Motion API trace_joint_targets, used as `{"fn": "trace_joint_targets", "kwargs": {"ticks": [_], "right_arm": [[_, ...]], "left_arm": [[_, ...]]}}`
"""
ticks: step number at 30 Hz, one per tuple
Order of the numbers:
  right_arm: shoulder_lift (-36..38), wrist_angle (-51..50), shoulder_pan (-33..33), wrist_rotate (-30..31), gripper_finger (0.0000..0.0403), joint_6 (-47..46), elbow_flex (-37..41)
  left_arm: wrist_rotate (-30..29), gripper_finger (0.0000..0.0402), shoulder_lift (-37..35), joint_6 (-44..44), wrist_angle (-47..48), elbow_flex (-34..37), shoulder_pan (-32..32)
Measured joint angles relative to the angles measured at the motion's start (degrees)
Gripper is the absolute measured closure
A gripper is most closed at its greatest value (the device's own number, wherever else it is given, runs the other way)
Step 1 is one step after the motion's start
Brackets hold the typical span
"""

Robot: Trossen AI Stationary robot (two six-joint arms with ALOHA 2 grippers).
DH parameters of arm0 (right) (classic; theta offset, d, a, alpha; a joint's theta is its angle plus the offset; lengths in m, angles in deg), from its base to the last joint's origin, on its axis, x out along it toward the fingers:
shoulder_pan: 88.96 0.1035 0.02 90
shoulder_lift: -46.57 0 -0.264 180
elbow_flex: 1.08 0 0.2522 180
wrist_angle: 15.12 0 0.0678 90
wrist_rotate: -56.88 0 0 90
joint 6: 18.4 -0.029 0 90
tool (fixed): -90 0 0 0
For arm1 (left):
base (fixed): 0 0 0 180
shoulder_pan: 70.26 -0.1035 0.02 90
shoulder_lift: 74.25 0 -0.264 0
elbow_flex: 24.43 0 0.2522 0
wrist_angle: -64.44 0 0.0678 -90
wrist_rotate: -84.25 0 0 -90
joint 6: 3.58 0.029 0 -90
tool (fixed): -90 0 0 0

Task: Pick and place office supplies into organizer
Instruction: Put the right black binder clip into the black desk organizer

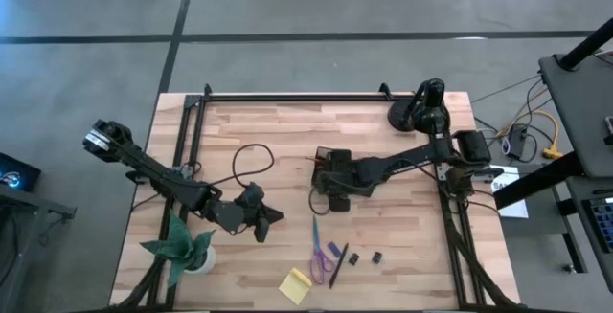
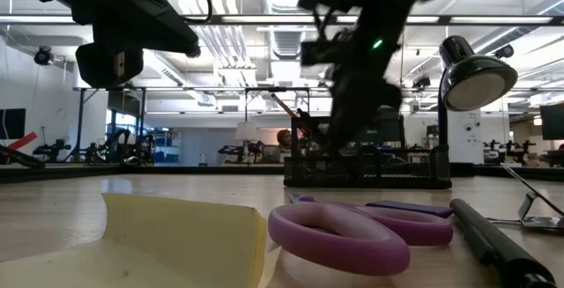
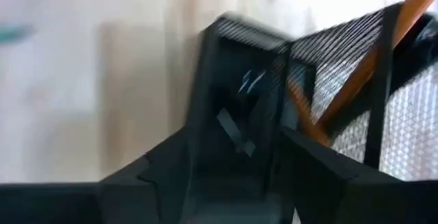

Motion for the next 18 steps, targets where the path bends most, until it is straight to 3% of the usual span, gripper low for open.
{"fn": "trace_joint_targets", "kwargs": {"ticks": [6, 13, 18], "right_arm": [[6.34, -11.74, 10.41, -2.44, 0.0176, -6.91, 1.47], [11.02, -13.18, 30.13, -6.68, 0.0172, -32.16, 5.46], [9.27, -11.91, 38.17, -6.44, 0.0172, -48.33, 4.63]], "left_arm": [[0.00, 0.0376, 0.00, 0.04, -0.07, 0.04, 0.00], [0.68, 0.0376, 0.00, 0.07, -0.12, 0.06, -0.04], [1.64, 0.0376, 0.00, 0.31, -0.20, 0.06, -0.04]]}}
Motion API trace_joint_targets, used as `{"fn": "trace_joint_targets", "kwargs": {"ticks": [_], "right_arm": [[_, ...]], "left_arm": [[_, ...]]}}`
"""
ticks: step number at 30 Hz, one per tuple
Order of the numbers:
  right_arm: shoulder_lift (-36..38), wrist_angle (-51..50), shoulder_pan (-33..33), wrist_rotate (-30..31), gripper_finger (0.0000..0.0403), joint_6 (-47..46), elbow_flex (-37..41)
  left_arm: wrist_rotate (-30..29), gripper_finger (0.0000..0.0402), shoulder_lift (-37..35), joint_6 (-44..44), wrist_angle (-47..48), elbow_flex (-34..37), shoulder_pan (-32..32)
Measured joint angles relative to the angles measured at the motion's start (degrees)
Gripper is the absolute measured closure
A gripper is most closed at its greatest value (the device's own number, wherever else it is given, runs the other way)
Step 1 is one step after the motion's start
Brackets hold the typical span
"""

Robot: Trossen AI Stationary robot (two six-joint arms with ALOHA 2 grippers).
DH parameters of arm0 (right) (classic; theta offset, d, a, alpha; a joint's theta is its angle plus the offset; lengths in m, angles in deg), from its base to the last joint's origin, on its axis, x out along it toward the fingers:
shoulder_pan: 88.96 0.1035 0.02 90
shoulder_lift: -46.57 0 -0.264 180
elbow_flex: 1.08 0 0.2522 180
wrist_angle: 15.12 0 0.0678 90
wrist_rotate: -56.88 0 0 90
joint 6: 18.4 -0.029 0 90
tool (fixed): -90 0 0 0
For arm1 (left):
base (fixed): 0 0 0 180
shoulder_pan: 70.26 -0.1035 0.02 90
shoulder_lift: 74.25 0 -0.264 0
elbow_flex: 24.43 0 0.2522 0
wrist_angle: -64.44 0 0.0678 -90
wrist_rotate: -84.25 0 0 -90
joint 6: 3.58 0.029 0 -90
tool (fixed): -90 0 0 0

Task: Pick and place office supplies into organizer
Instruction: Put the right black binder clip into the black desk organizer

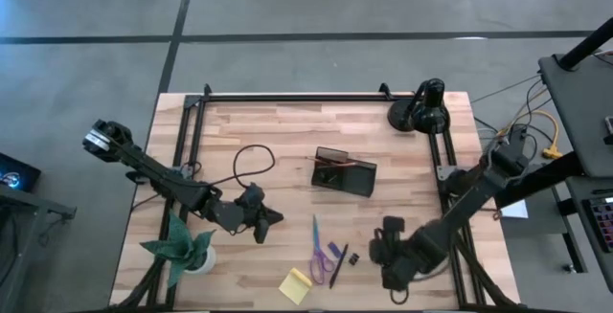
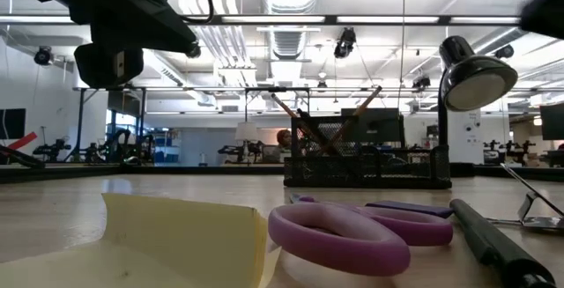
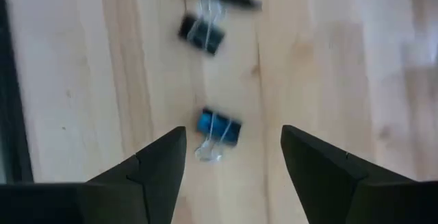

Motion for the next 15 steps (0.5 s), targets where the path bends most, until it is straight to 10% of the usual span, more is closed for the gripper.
{"fn": "trace_joint_targets", "kwargs": {"ticks": [8, 15], "right_arm": [[-3.56, -0.08, 2.66, -2.79, 0.0172, -13.95, 0.05], [-4.96, -0.40, 7.33, -1.60, 0.0173, 6.39, 0.40]], "left_arm": [[1.23, 0.0376, 0.00, 0.04, -0.40, -0.20, 0.02], [1.38, 0.0376, 0.00, 0.15, -0.45, -0.20, 0.07]]}}
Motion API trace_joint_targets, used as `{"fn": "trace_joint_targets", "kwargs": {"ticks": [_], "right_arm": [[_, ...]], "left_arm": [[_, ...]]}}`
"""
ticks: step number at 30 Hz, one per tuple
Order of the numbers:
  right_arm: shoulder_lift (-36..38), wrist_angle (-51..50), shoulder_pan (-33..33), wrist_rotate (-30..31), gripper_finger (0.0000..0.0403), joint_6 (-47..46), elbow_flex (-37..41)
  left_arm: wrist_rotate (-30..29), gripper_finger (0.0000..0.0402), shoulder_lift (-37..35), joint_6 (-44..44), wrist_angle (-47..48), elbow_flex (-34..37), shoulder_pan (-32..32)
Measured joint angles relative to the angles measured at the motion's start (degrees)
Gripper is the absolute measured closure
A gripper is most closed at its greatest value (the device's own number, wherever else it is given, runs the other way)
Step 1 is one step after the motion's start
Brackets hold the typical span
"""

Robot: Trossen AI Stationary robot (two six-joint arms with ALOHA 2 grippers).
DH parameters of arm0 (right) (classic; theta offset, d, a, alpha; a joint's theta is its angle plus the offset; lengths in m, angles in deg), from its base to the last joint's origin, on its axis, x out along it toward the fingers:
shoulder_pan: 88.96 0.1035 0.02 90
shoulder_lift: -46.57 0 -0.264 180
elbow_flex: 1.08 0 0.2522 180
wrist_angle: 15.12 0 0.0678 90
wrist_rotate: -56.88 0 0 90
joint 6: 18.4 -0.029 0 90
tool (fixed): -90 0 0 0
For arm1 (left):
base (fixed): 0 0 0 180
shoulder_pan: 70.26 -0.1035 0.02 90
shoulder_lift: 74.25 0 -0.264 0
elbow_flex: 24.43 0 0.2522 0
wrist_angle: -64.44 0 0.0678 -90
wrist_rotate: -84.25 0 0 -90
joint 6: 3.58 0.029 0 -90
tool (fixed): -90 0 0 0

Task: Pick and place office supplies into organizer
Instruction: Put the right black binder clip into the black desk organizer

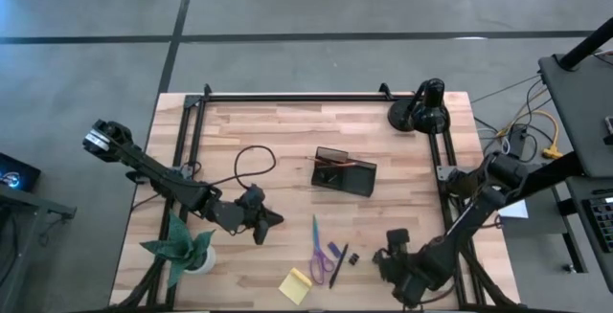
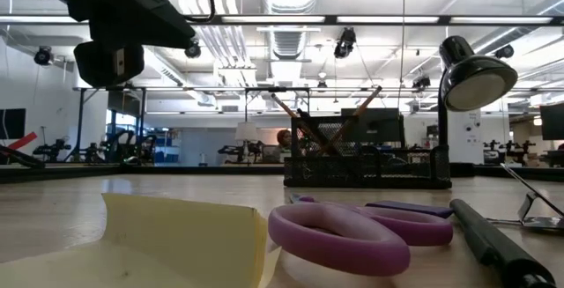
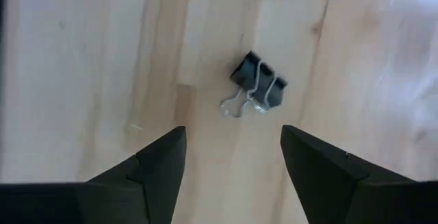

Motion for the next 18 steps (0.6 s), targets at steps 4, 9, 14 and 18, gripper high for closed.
{"fn": "trace_joint_targets", "kwargs": {"ticks": [4, 9, 14, 18], "right_arm": [[-1.30, 0.05, 1.38, 6.45, 0.0177, 11.78, 0.02], [-2.99, 0.31, 1.00, 8.69, 0.0179, 16.41, 0.13], [-4.19, 0.74, 0.88, 8.65, 0.0182, 16.71, 0.12], [-4.72, 0.83, 0.85, 8.67, 0.0212, 18.75, 0.11]], "left_arm": [[0.00, 0.0376, 0.00, 0.00, 0.12, 0.02, -0.02], [0.00, 0.0376, 0.00, -0.02, 0.04, 0.02, -0.02], [-0.01, 0.0376, 0.00, -0.04, 0.00, 0.03, -0.02], [-0.02, 0.0376, 0.00, -0.07, 0.02, 0.04, -0.02]]}}
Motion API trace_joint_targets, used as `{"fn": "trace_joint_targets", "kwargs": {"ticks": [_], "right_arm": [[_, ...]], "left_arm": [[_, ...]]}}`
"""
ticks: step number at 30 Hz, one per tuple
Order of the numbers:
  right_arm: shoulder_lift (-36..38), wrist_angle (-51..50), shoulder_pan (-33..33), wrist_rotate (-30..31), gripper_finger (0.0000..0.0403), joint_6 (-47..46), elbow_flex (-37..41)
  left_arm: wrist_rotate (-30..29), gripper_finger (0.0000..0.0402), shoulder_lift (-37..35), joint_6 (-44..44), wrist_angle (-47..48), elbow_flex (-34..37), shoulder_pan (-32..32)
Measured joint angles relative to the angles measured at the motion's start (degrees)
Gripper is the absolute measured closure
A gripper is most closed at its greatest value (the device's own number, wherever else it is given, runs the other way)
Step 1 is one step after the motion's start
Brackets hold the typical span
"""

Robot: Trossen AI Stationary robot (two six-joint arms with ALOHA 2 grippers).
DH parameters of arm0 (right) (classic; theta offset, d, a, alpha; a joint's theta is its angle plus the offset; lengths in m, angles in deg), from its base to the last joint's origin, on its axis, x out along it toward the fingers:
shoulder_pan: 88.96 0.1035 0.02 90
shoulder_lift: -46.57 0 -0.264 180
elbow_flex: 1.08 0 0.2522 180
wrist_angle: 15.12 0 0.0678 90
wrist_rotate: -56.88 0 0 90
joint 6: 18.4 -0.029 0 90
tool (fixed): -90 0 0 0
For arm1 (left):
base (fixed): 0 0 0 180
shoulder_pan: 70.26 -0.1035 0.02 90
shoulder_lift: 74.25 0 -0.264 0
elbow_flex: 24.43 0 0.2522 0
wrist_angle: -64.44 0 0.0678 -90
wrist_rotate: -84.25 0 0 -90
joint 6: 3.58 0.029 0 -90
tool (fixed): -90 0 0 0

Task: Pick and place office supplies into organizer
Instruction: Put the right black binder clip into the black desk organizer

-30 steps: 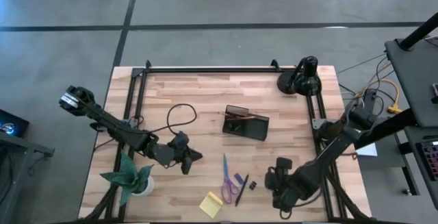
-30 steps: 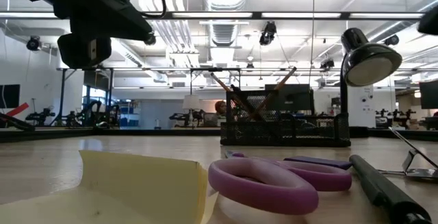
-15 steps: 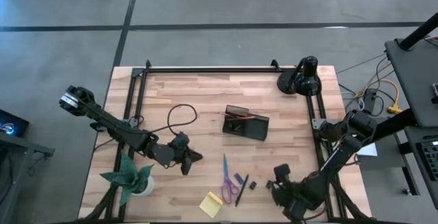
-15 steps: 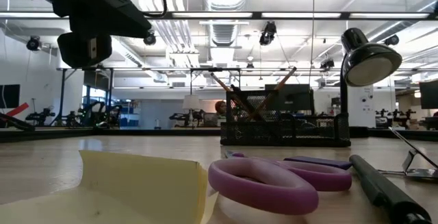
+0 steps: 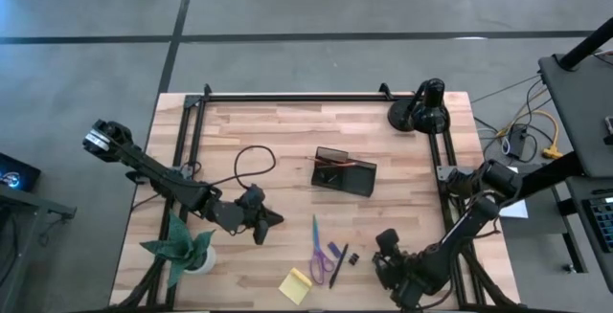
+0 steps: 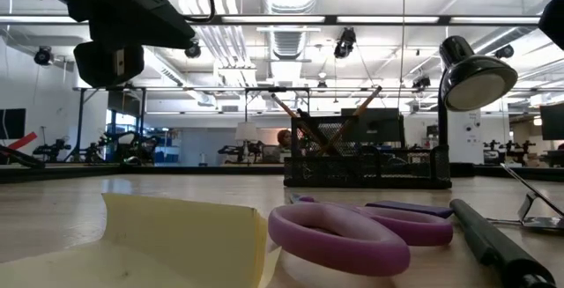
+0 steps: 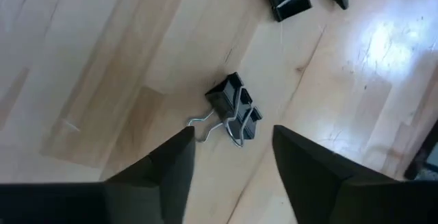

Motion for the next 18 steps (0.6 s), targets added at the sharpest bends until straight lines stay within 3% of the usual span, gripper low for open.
{"fn": "trace_joint_targets", "kwargs": {"ticks": [10, 18], "right_arm": [[-0.17, 1.45, -0.22, 0.98, 0.0339, 4.18, -0.07], [-0.17, 1.74, -2.24, 1.10, 0.0386, 4.41, 0.08]], "left_arm": [[-0.03, 0.0376, 0.00, -0.26, 0.00, 0.02, -0.04], [-0.03, 0.0376, 0.00, -0.30, 0.00, 0.02, -0.04]]}}
